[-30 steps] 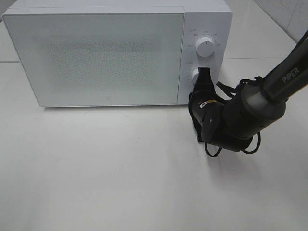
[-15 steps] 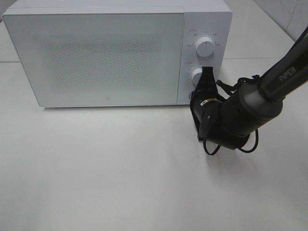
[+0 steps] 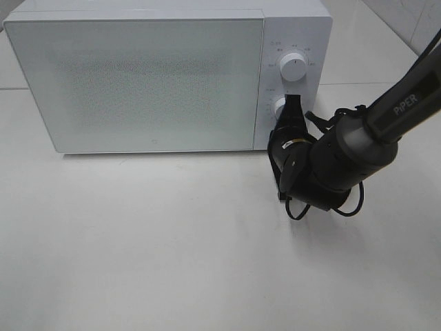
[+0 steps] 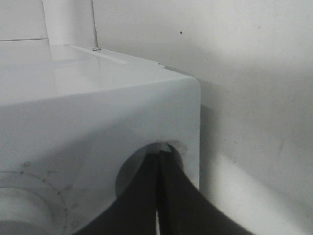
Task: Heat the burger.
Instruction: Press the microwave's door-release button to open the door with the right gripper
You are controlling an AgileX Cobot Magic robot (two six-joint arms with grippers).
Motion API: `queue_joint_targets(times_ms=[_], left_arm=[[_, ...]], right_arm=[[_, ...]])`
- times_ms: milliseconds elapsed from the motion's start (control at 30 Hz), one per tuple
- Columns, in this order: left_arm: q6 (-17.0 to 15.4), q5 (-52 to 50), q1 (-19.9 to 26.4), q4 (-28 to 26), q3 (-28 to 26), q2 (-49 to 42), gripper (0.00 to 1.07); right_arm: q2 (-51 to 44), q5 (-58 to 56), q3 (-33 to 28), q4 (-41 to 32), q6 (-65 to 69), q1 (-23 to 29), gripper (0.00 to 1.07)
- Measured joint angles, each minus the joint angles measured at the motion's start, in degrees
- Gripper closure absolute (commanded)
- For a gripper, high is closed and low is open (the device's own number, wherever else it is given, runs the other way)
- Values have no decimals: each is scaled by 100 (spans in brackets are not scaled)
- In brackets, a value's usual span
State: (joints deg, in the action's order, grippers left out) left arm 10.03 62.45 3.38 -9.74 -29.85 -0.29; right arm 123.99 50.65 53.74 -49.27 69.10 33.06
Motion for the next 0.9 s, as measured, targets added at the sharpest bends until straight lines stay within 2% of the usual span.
queue_joint_targets(times_ms=[467, 900], left_arm=[[0, 0, 0, 0, 0, 0, 9], [0, 0, 0, 0, 0, 0, 9]], right_arm=[[269, 361, 252, -264, -46, 103, 107], [241, 235, 286, -378, -195, 115, 107]])
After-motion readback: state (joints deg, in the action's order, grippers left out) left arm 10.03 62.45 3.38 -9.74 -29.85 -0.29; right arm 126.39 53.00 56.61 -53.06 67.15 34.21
